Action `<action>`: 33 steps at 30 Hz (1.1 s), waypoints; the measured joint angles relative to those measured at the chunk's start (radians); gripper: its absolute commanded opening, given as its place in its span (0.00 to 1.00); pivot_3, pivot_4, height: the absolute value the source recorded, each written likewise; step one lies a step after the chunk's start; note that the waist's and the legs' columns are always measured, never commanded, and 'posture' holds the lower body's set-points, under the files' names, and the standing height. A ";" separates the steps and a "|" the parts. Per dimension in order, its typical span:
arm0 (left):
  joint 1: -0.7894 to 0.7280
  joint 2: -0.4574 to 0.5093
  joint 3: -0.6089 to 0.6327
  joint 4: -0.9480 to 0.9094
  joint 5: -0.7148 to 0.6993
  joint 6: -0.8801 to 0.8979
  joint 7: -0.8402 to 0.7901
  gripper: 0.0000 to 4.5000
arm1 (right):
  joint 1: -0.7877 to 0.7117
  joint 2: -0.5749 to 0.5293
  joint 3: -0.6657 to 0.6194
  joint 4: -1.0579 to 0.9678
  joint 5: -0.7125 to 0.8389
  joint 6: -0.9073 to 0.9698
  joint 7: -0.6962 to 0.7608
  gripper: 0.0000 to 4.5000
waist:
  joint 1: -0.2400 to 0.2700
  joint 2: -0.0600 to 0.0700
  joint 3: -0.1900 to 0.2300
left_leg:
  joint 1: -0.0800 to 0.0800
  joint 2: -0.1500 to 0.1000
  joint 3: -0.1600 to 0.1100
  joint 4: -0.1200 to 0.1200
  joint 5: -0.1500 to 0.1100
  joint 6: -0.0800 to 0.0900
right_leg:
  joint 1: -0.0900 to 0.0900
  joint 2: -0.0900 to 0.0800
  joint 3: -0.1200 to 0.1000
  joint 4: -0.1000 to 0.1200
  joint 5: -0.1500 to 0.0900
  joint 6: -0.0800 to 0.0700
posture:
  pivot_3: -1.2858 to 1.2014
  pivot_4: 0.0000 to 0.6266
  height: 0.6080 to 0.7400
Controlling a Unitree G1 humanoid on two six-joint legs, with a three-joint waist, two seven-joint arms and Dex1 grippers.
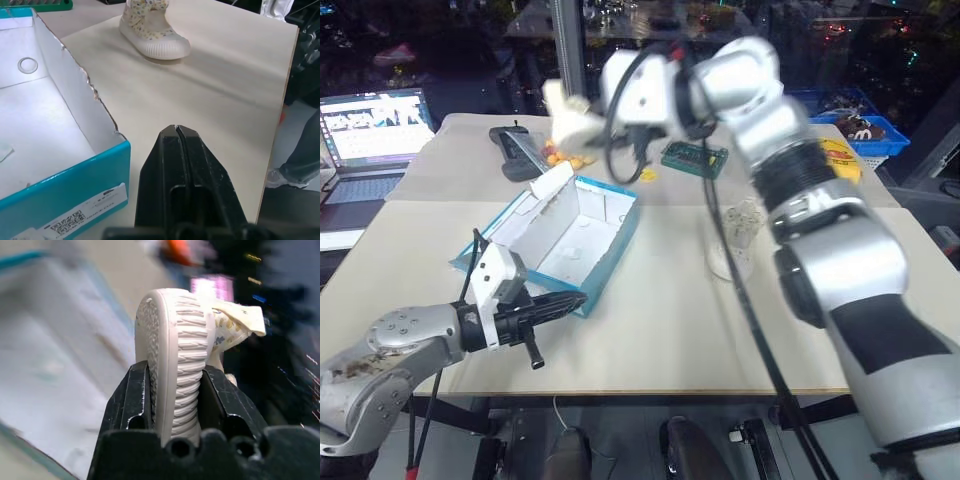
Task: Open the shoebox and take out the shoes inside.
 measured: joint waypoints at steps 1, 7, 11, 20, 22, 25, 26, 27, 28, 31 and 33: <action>-0.004 -0.004 0.000 0.001 0.000 -0.001 0.001 0.00 | 0.057 -0.047 -0.024 -0.065 0.002 0.053 -0.023 0.28 | 0.007 0.000 0.000 | 0.000 0.000 0.000 0.002 0.000 0.000 | 0.001 0.000 0.000 0.000 0.000 0.000 | 0.52 0.24 0.48; -0.017 -0.010 -0.016 0.017 0.003 -0.001 0.001 0.00 | 0.496 -0.262 -0.066 -0.583 -0.092 0.471 -0.098 0.28 | 0.023 0.005 0.003 | 0.000 -0.002 0.002 0.003 0.001 0.000 | 0.000 0.000 0.005 0.000 0.001 0.002 | 0.52 0.24 0.48; -0.034 -0.012 -0.018 0.039 0.013 -0.001 -0.005 0.00 | 0.740 -0.326 -0.078 -0.959 -0.160 0.760 -0.084 0.28 | 0.010 0.009 0.005 | 0.001 -0.002 0.002 0.002 0.001 0.000 | -0.002 0.001 0.007 0.001 0.004 0.006 | 0.52 0.24 0.48; -0.065 -0.028 -0.055 0.060 0.034 -0.003 -0.032 0.00 | 0.850 -0.487 -0.188 -1.096 -0.197 0.787 -0.235 0.28 | 0.004 0.010 0.005 | 0.002 -0.003 0.002 0.009 0.001 0.000 | 0.005 0.000 0.008 -0.003 0.003 0.004 | 0.52 0.24 0.48; -0.069 -0.036 -0.059 0.061 0.036 -0.005 -0.035 0.00 | 0.924 -0.561 -0.200 -1.034 -0.198 0.683 -0.276 0.28 | 0.009 0.009 0.005 | 0.002 -0.003 0.002 0.009 0.001 0.000 | 0.007 -0.001 0.007 -0.006 0.002 0.004 | 0.52 0.24 0.48; -0.067 -0.040 -0.059 0.062 0.044 -0.005 -0.036 0.00 | 1.016 -0.603 -0.225 -0.904 -0.190 0.541 -0.336 0.28 | 0.015 0.009 0.005 | 0.002 -0.004 0.003 0.011 0.001 0.000 | 0.009 -0.001 0.008 -0.007 0.003 0.005 | 0.52 0.24 0.48; -0.067 -0.043 -0.059 0.061 0.045 -0.005 -0.035 0.00 | 1.040 -0.602 -0.230 -0.881 -0.160 0.486 -0.352 0.28 | 0.011 0.009 0.005 | 0.002 -0.003 0.003 0.011 0.001 0.000 | 0.009 -0.001 0.009 -0.007 0.003 0.006 | 0.52 0.24 0.48; -0.068 -0.045 -0.059 0.061 0.046 -0.005 -0.036 0.00 | 1.063 -0.600 -0.234 -0.870 -0.139 0.428 -0.362 0.28 | 0.005 0.009 0.005 | 0.002 -0.003 0.003 0.010 0.001 0.000 | 0.009 -0.001 0.009 -0.007 0.003 0.006 | 0.52 0.24 0.48; -0.068 -0.047 -0.060 0.061 0.047 -0.005 -0.036 0.00 | 1.078 -0.600 -0.235 -0.861 -0.125 0.383 -0.371 0.28 | 0.000 0.009 0.005 | 0.003 -0.003 0.003 0.010 0.001 0.000 | 0.009 0.000 0.009 -0.007 0.003 0.006 | 0.52 0.24 0.48; -0.068 -0.049 -0.060 0.060 0.052 -0.006 -0.038 0.00 | 1.146 -0.619 -0.248 -0.848 -0.085 0.226 -0.384 0.28 | -0.006 0.009 0.005 | 0.003 -0.003 0.002 0.010 0.001 0.000 | 0.010 0.000 0.009 -0.006 0.003 0.006 | 0.52 0.24 0.48; -0.067 -0.050 -0.060 0.061 0.053 -0.005 -0.042 0.00 | 1.164 -0.630 -0.254 -0.847 -0.058 0.177 -0.378 0.28 | -0.007 0.009 0.005 | 0.004 -0.003 0.002 0.011 0.001 0.000 | 0.010 0.000 0.009 -0.006 0.004 0.007 | 0.52 0.24 0.48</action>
